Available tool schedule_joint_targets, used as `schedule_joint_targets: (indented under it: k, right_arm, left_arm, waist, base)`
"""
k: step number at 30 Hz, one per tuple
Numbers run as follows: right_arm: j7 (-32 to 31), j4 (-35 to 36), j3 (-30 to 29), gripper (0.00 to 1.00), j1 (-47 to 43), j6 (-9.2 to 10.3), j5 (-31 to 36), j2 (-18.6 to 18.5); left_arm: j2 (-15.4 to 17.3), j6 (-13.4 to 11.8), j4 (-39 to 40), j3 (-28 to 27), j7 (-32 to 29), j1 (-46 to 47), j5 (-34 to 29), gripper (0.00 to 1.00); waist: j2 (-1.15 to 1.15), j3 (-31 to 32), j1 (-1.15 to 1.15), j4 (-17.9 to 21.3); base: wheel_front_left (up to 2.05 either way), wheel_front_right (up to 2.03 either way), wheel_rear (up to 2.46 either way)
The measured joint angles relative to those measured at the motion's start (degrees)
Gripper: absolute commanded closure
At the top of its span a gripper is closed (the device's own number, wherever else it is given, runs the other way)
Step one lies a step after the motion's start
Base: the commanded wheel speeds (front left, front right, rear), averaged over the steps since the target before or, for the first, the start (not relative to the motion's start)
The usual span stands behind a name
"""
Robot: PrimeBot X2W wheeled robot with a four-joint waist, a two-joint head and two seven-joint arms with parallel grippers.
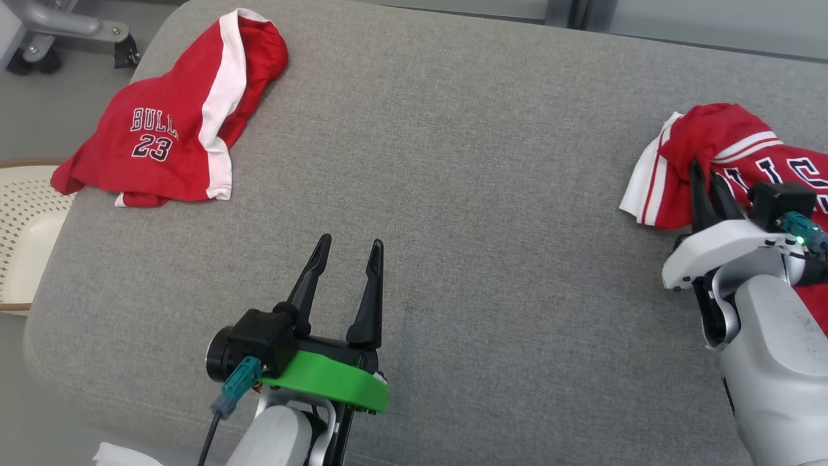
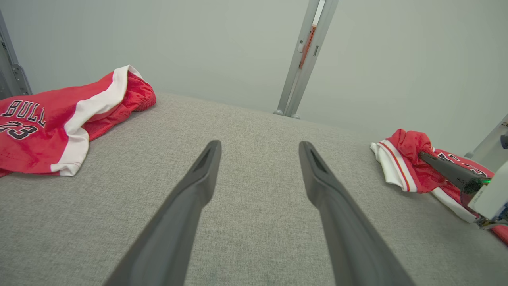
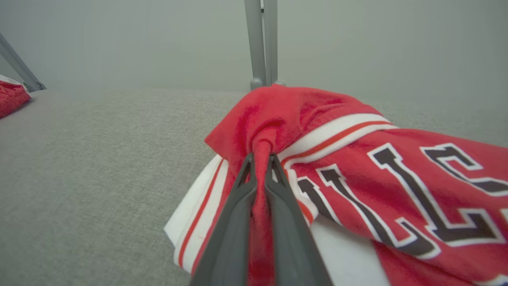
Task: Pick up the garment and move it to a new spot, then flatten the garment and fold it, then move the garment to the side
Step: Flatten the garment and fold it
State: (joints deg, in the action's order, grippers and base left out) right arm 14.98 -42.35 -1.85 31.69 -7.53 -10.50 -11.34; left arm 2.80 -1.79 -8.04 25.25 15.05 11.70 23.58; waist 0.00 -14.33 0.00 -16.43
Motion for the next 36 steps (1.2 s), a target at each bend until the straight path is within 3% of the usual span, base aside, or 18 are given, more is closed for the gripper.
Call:
schedule_joint_targets:
  k: [5,11,19,26,34,35,36]
  right_arm:
    - [0.01,10.65,7.16,1.0,-3.0,0.01,-2.71,0.41]
    - [-0.94,25.3,20.59,1.0,-5.82,-0.01,-10.54,-1.11]
    - [-8.35,41.65,22.78,1.0,-8.9,-0.01,-15.59,-4.59]
    - [-14.9,37.63,22.47,1.0,-6.64,0.01,-12.04,-5.37]
    - [-22.51,20.78,28.55,1.0,6.36,-0.01,-7.36,-2.6]
    - [-23.28,17.92,29.43,0.0,8.04,0.0,-7.17,-1.82]
    - [-23.29,15.6,30.2,0.0,9.35,0.0,-6.45,-1.41]
  left_arm:
    - [0.0,0.03,-0.54,-0.3,0.01,-0.51,-0.01,0.0]
    - [-0.01,0.21,-1.21,-0.62,0.0,-1.75,-0.03,0.0]
    - [0.0,0.2,-1.0,-0.8,0.01,-3.98,-0.3,0.0]
    - [-0.01,0.3,-0.13,0.09,0.01,-3.92,-0.27,0.0]
    - [0.01,-0.1,0.44,2.24,0.0,-2.16,2.04,0.0]
    - [0.01,-0.26,0.49,2.67,0.0,-2.08,2.32,0.0]
    - [0.01,-0.26,0.52,3.02,0.01,-1.96,2.67,0.0]
  waist:
    - [0.0,2.02,0.0,0.67]
    - [0.0,5.07,0.0,1.41]
    - [0.0,9.03,0.0,1.09]
    - [0.0,8.74,0.0,-0.98]
    - [0.0,5.87,0.0,-5.13]
    - [0.0,5.52,0.0,-5.79]
    - [0.0,5.26,0.0,-6.35]
  base:
    - [0.0,0.0,0.0]
    - [0.0,0.0,0.0]
    - [0.0,0.0,0.0]
    - [0.0,0.0,0.0]
    - [0.0,0.0,0.0]
    - [0.0,0.0,0.0]
    - [0.0,0.0,0.0]
